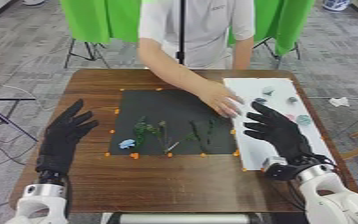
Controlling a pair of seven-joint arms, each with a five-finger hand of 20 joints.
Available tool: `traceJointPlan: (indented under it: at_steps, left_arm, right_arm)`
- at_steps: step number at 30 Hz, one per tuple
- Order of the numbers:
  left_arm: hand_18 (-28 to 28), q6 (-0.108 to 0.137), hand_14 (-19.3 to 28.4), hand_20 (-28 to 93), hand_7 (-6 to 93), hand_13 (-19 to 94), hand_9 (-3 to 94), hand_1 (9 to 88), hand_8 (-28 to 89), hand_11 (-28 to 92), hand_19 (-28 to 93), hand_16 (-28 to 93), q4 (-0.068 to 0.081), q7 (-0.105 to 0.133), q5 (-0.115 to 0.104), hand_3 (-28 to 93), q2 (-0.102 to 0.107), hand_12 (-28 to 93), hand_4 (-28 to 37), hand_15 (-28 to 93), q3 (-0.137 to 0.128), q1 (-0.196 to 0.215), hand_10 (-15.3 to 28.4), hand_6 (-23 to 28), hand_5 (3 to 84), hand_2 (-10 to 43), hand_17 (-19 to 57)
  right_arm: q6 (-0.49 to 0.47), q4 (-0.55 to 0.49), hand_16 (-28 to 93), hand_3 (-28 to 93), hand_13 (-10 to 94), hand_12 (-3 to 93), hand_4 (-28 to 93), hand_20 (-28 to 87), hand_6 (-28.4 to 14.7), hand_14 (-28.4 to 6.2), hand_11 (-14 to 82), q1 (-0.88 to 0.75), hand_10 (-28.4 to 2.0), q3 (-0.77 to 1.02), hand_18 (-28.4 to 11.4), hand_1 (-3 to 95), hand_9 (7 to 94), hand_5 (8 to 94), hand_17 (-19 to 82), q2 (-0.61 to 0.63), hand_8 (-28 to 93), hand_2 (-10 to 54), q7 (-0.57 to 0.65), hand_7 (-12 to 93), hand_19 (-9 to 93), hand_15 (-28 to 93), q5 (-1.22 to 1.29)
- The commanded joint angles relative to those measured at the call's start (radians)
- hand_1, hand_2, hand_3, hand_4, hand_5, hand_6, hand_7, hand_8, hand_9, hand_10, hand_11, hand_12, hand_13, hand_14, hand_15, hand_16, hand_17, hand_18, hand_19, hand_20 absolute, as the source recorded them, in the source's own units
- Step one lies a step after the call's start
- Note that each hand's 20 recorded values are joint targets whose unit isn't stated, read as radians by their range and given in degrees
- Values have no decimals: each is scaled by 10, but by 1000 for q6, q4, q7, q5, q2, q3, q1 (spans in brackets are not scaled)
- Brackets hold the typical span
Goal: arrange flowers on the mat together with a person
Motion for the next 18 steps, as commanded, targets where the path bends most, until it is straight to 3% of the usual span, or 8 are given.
traceJointPlan:
  at_steps: [1,7,10,18]
  left_arm:
    - [258,-9,253,178,99,269,374,246,-88,208,486,-59,-5,-18,5,800,-10,95,-266,453,-1,20,165,39,372,38,-84]
    - [258,-3,253,178,101,269,374,246,-88,213,486,-61,-7,-15,1,801,-8,95,-264,454,0,24,166,38,372,37,-84]
    - [258,-9,253,178,102,269,374,246,-88,214,486,-61,-8,-29,8,801,-15,94,-263,455,-4,23,167,38,372,37,-84]
    - [258,2,253,178,103,270,375,249,-88,217,486,-61,-6,-14,-3,802,-3,95,-261,456,3,20,168,39,372,37,-84]
  right_arm:
    - [6,0,207,769,329,147,-283,175,51,-166,55,-10,-108,0,-237,172,433,417,69,-4,-122,16,-20,140,478,179,1]
    - [2,3,209,770,330,147,-283,175,52,-166,55,-13,-108,3,-238,172,435,418,69,-4,-123,15,-15,141,479,177,-4]
    - [4,0,210,772,331,147,-283,176,53,-166,55,-19,-108,6,-239,171,436,419,69,-7,-123,15,-10,141,479,177,-2]
    - [10,9,212,776,338,148,-283,178,53,-167,57,-13,-108,1,-239,171,440,422,71,2,-124,13,-13,143,483,186,2]
